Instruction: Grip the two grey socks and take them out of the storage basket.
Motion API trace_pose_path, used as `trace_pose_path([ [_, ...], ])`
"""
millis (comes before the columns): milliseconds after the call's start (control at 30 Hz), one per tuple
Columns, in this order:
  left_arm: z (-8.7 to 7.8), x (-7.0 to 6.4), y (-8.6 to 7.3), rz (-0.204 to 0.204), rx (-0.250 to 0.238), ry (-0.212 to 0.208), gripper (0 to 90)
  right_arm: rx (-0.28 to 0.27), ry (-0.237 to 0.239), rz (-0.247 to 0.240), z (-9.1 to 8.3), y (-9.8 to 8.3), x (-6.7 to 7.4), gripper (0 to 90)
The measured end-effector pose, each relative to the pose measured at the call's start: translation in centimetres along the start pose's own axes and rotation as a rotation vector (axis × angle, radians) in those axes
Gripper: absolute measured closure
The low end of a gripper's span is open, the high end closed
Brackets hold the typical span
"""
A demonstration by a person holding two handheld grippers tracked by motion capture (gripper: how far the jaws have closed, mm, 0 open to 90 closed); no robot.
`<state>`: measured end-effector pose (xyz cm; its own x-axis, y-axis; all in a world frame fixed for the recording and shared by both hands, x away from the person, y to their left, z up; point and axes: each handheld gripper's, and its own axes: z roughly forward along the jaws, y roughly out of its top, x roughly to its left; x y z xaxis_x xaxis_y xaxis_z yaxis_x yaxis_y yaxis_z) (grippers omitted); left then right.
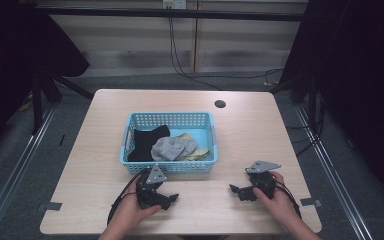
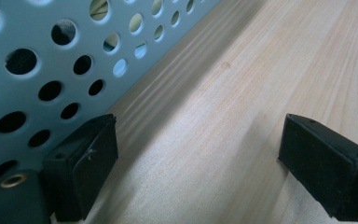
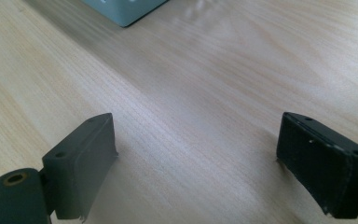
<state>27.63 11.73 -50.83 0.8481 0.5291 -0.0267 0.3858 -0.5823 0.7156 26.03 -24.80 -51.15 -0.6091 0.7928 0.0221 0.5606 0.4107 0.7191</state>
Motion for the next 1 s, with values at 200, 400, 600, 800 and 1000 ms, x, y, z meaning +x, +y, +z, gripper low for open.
trace_pose_path([
  [200,0.0,-0.1,0.0,-0.008,0.0,0.008,10.9,0.0,0.0,0.002,0.0,0.0,0.0,11.1],
  [400,-0.5,-0.2,0.6,-0.014,0.07,0.004,14.8,0.002,-0.001,0.004,0.0,0.0,0.0,11.1],
  [600,-0.9,-0.2,1.2,-0.027,0.145,-0.014,16.9,0.004,-0.002,0.005,0.0,0.0,0.0,11.1],
  [800,-1.6,0.0,1.7,-0.046,0.22,-0.034,20.3,0.004,-0.002,0.005,0.0,0.0,0.0,11.1],
  [1000,-2.6,0.2,2.6,-0.079,0.321,-0.069,21.5,0.004,-0.002,0.005,0.0,0.0,0.0,11.1],
])
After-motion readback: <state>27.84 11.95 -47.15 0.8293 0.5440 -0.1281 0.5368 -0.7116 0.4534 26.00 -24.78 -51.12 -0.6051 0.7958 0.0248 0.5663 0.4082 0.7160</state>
